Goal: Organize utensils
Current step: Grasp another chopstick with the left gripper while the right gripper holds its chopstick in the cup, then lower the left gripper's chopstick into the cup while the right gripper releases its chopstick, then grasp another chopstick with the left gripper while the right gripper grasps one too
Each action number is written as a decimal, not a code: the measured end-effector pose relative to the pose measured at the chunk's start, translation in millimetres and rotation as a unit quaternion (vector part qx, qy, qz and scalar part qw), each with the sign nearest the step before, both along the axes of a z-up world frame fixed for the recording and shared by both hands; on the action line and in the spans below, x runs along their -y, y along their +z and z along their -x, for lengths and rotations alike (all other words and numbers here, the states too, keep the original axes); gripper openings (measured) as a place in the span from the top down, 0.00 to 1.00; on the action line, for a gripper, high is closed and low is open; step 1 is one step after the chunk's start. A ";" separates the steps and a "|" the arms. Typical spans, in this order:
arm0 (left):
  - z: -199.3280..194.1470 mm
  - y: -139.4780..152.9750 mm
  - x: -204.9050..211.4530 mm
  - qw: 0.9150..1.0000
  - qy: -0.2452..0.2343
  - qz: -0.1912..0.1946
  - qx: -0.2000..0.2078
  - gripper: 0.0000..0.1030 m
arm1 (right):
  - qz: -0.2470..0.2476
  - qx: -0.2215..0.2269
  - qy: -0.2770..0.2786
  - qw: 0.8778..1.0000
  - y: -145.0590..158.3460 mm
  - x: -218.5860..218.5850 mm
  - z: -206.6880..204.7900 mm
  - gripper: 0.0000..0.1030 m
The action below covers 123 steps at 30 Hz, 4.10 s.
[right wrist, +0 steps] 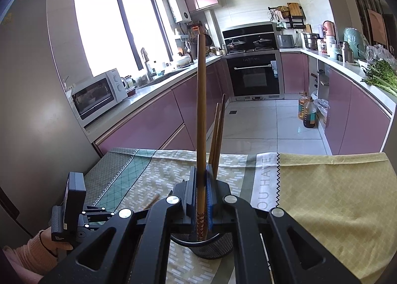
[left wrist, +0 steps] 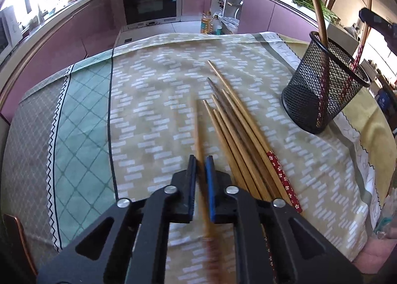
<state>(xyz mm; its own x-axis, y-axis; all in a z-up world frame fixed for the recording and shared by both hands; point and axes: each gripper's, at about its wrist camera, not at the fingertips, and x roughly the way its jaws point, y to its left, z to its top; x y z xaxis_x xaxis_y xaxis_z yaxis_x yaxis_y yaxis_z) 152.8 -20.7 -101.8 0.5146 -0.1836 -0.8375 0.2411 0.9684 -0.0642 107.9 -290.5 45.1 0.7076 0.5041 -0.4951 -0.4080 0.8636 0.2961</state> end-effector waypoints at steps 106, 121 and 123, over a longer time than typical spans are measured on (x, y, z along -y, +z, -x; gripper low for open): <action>54.0 -0.1 -3.9 0.998 -0.015 0.056 0.023 0.56 | 0.066 -0.184 0.087 0.977 -108.9 -86.1 55.2 0.84; 34.7 -2.1 8.5 0.999 -0.033 0.024 0.021 0.87 | 0.118 -0.147 0.051 0.981 -113.6 -106.9 25.4 0.87; 31.6 -2.0 6.2 0.999 -0.033 0.032 0.016 0.86 | 0.115 -0.154 0.051 0.980 -113.8 -103.3 25.1 0.87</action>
